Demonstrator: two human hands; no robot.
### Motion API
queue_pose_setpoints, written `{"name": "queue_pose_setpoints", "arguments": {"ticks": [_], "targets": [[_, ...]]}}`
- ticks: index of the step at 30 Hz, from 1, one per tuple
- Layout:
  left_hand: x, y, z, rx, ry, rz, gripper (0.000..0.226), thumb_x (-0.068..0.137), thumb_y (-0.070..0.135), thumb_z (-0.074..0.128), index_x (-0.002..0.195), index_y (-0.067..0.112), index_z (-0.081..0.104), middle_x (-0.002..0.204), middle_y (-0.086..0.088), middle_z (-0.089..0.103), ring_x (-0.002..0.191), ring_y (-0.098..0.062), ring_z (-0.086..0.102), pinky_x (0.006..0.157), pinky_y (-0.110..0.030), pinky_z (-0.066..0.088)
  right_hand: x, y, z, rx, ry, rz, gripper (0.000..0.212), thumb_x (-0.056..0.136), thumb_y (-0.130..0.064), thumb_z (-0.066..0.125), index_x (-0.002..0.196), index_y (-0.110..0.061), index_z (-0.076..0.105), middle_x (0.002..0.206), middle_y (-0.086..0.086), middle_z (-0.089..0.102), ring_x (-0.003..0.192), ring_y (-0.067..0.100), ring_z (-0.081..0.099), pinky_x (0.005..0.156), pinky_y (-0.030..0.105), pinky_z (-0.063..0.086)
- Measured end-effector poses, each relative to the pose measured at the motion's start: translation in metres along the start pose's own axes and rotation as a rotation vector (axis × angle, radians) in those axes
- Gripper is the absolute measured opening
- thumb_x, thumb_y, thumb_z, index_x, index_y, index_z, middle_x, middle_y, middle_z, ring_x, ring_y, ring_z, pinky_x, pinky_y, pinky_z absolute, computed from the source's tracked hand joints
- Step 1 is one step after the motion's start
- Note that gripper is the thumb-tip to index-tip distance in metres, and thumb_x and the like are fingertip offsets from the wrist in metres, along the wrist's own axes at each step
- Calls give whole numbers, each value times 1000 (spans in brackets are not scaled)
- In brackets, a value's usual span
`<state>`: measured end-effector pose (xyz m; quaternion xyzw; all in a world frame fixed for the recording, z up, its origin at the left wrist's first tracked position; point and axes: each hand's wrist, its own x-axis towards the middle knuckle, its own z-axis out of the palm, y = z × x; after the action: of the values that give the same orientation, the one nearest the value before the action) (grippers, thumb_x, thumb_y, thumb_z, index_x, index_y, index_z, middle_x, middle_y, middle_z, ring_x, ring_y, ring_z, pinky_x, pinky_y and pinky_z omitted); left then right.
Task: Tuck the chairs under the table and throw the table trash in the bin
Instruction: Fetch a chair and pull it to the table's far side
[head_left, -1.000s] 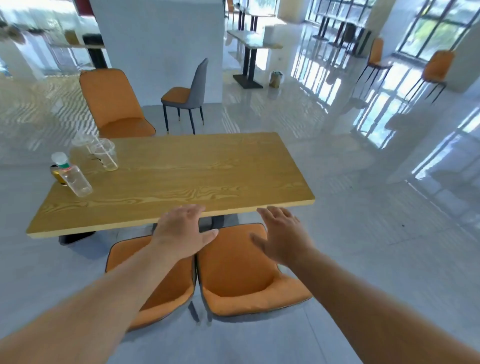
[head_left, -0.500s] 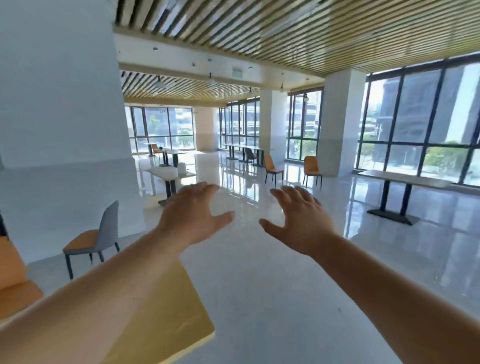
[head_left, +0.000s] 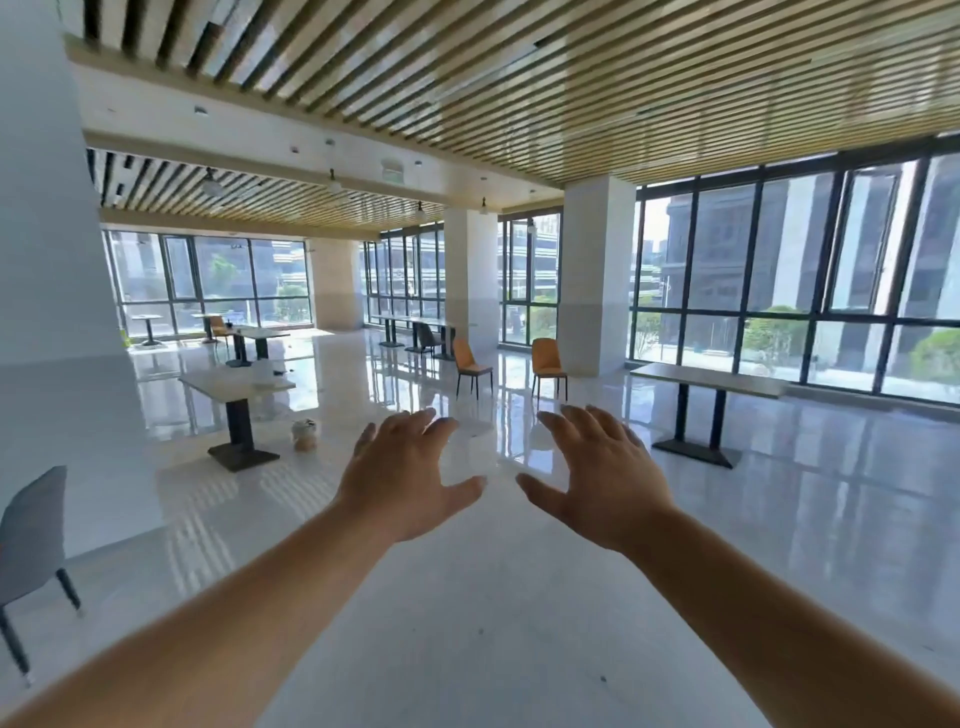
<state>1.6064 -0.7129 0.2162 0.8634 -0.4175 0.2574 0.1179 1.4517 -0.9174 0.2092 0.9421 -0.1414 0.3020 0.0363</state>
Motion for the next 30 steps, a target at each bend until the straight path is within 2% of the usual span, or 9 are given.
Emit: {"name": "queue_pose_setpoints", "arguments": {"ticks": [5, 9, 16, 22, 25, 30], "targets": [[98, -31, 90, -75, 23, 8, 84, 77, 92, 37, 144, 41, 42, 151, 6, 51, 139, -23, 44, 116, -51, 35, 83, 43, 71, -53, -39, 19, 91, 86, -87, 28, 158, -32, 27, 165, 1, 34, 153, 28, 24, 125, 49, 22], [186, -58, 149, -137, -17, 4, 88, 76, 92, 39, 147, 40, 40, 155, 9, 47, 143, -21, 40, 117, -51, 35, 163, 80, 110, -106, -68, 40, 89, 88, -86, 30, 158, -31, 28, 163, 1, 35, 151, 27, 26, 124, 48, 24], [336, -87, 208, -98, 24, 62, 92, 78, 92, 36, 147, 32, 44, 154, 3, 50, 140, -24, 43, 114, -48, 38, 284, 150, 167, -127, -46, 90, 83, 89, -84, 31, 151, -30, 38, 151, 0, 49, 142, 26, 38, 118, 47, 32], [428, -125, 290, -37, 19, 81, 90, 77, 92, 34, 147, 35, 43, 156, 6, 47, 142, -23, 41, 117, -49, 36, 395, 187, 263, -82, -40, 41, 84, 88, -84, 30, 151, -29, 39, 150, 2, 50, 141, 26, 39, 116, 47, 35], [475, -170, 332, 7, -2, 15, 92, 77, 91, 34, 149, 34, 43, 156, 5, 46, 142, -24, 41, 118, -49, 34, 467, 193, 323, -30, -25, -32, 82, 88, -83, 34, 149, -29, 42, 148, 2, 52, 140, 27, 41, 113, 47, 37], [551, -268, 380, 83, -86, -174, 85, 83, 87, 44, 151, 35, 41, 158, 6, 44, 144, -23, 39, 118, -49, 33, 604, 183, 417, 82, -42, -183, 82, 88, -82, 34, 148, -28, 43, 146, 2, 53, 137, 27, 43, 112, 47, 37]]}}
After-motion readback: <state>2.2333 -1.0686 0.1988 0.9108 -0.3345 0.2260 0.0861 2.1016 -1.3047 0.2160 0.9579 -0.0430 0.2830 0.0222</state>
